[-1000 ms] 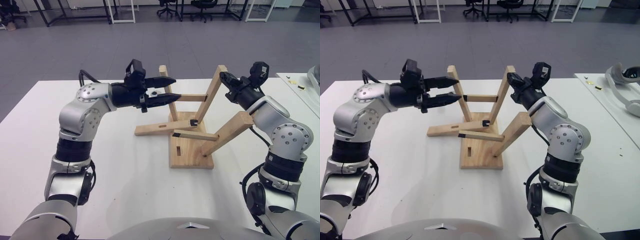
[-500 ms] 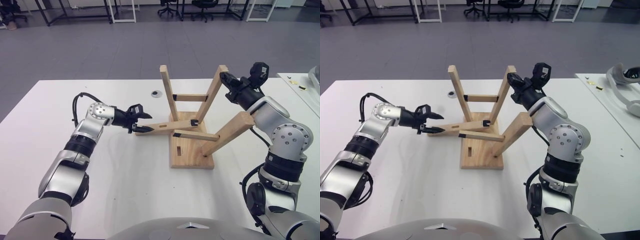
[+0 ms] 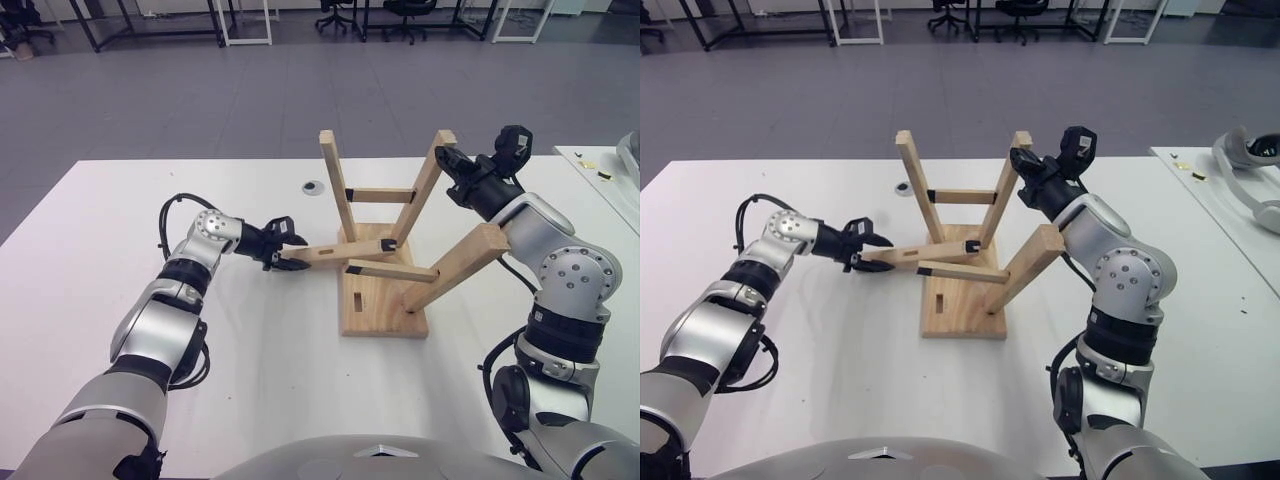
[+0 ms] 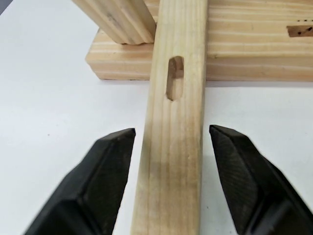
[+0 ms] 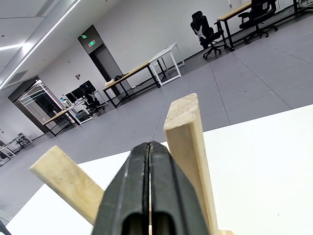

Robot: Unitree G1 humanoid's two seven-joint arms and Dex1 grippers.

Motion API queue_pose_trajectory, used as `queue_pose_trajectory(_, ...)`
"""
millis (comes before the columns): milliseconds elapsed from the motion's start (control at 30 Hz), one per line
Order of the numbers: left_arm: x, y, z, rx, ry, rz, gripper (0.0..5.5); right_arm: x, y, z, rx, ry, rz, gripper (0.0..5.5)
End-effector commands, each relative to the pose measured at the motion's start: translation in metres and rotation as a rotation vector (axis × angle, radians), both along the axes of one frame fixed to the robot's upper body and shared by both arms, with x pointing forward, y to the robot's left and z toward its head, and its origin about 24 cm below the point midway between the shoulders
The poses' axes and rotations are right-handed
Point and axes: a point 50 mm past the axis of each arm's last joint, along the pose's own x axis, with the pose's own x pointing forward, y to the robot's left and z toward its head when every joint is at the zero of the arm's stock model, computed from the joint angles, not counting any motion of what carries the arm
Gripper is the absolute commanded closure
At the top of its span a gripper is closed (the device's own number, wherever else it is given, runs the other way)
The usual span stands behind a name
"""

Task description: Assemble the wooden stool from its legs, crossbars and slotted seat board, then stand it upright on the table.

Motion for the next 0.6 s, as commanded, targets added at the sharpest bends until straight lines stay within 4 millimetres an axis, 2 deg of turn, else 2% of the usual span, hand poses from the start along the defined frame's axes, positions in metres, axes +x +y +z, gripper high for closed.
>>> queue_pose_trajectory(33,0.004,0.003,0.003,0.059,-0.026,0.002,2.71,0.001,0.003,0.006,0.012,-0.023,0.009,5.5)
queue_pose_trajectory(167,-0.008,0.019,-0.019,0.222,0.117,-0.022,2.71,0.001,0.002,0.007,0.013,-0.024,0.006,5.5)
queue_pose_trajectory(233,-0.011,0.025,-0.026,0.258,0.14,0.01,2.71,0.001,0.003,0.006,0.015,-0.023,0.006,5.5)
queue_pose_trajectory(267,-0.01,0.026,-0.027,0.254,0.131,0.038,2.9,0.001,0.003,0.006,0.016,-0.022,0.006,5.5)
queue_pose_trajectory(400,-0.002,0.025,-0.017,0.191,0.082,0.099,3.39,0.0,0.002,0.005,0.019,-0.02,0.0,5.5)
queue_pose_trajectory(600,0.005,0.024,0.002,0.076,0.035,0.105,3.42,0.0,0.001,0.004,0.024,-0.019,-0.01,5.5)
